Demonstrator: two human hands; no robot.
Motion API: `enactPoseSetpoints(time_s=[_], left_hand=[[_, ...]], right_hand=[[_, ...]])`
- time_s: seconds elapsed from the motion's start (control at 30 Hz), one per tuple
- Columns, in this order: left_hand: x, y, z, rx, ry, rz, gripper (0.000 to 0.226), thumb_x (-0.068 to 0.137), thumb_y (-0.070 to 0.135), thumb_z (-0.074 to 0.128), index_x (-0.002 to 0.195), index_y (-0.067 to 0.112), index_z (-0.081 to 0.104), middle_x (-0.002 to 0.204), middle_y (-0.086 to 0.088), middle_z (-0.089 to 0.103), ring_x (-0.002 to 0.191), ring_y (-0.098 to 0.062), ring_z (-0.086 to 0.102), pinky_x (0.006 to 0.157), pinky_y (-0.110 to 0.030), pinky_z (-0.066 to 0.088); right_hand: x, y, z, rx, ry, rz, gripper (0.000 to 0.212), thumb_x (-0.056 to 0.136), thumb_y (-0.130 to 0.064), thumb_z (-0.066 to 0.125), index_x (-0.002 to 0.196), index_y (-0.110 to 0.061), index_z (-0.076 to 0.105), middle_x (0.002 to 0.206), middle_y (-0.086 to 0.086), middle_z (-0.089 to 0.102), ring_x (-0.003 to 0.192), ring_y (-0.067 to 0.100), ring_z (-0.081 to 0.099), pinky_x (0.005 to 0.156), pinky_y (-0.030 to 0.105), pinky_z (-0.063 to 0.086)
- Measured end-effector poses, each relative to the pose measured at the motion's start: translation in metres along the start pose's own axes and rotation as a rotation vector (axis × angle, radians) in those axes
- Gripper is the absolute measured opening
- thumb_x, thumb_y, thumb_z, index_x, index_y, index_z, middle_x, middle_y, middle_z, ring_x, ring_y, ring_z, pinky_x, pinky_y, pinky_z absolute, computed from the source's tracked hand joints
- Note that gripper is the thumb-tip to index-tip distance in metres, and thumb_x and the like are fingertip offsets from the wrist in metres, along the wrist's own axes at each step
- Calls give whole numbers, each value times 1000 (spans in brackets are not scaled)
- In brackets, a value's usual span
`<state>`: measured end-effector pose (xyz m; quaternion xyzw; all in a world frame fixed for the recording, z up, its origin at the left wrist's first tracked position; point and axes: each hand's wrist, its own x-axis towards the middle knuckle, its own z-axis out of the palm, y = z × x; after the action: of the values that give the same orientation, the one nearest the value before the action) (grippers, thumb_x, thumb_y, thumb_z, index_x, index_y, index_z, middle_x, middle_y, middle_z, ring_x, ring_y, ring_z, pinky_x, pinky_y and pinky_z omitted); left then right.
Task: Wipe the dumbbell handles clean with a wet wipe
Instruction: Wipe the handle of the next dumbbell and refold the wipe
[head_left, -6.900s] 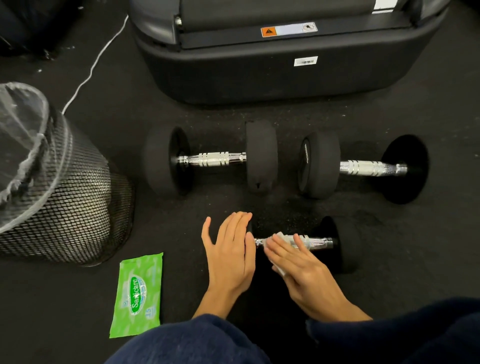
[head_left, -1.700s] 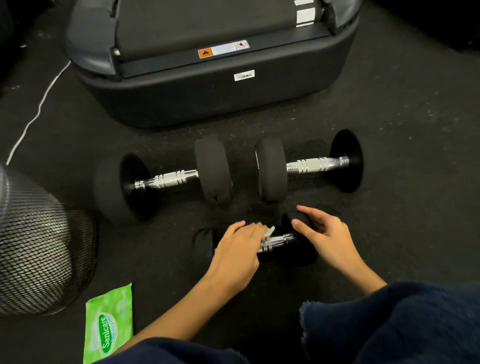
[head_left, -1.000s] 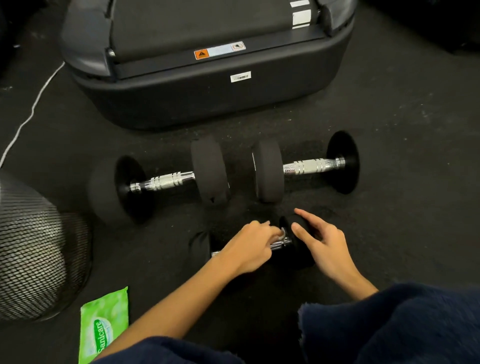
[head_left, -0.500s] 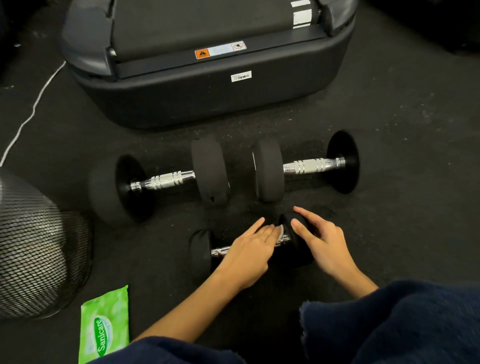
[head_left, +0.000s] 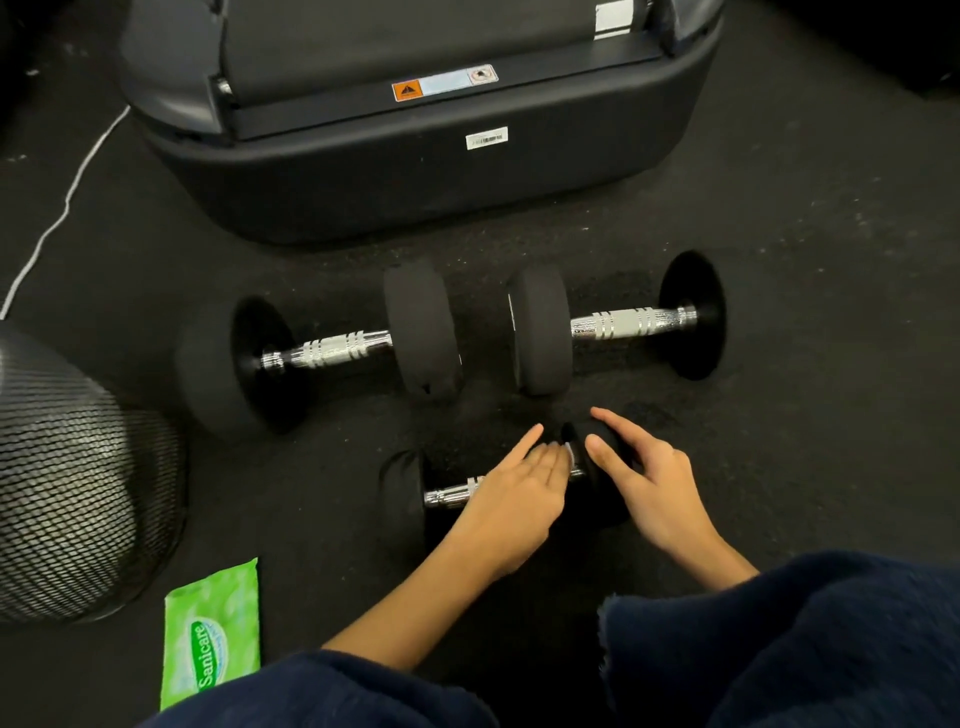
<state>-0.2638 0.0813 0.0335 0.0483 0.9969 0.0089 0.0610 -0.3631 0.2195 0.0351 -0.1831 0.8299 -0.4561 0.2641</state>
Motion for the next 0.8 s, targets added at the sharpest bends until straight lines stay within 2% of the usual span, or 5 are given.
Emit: enactPoseSetpoints(time_s=[0.27, 0.53, 0.67, 0.73, 0.8], left_hand=[[-27, 22, 34, 0, 187, -67, 50, 90, 6, 34, 137, 1, 50, 142, -16, 51, 135, -26, 46, 117, -47, 26], [-10, 33, 15, 28, 36, -216, 55, 83, 13, 39, 133, -6, 50, 133, -20, 59, 129, -29, 52, 117, -56, 4], [4, 23, 3, 60, 37, -221, 64, 87, 13, 38, 146, -9, 26, 146, -22, 44, 138, -29, 39, 117, -51, -17], [7, 23, 2, 66, 44, -214, 65, 88, 14, 38, 146, -9, 23, 148, -23, 41, 139, -30, 37, 117, -49, -16], [0, 27, 7, 99, 55, -211, 64, 80, 11, 27, 139, -10, 39, 138, -25, 52, 132, -32, 48, 120, -51, -4]], right_hand=[[1, 4, 3, 17, 33, 2, 45, 93, -40, 58, 137, -33, 52, 122, -2, 64, 111, 13, 61, 98, 44, 50], [-3, 2, 5, -23, 48, -21, 45, 94, -35, 57, 139, -30, 50, 126, -3, 62, 112, 10, 58, 101, 36, 47], [-2, 1, 5, -53, 51, -27, 45, 95, -36, 56, 140, -29, 50, 122, -5, 62, 109, 8, 57, 97, 29, 47], [1, 0, 5, -64, 51, -24, 45, 95, -38, 56, 139, -29, 51, 122, -3, 64, 109, 10, 59, 97, 31, 47], [1, 0, 4, -78, 49, -33, 45, 95, -38, 55, 139, -28, 52, 122, -1, 65, 108, 10, 59, 97, 30, 46]])
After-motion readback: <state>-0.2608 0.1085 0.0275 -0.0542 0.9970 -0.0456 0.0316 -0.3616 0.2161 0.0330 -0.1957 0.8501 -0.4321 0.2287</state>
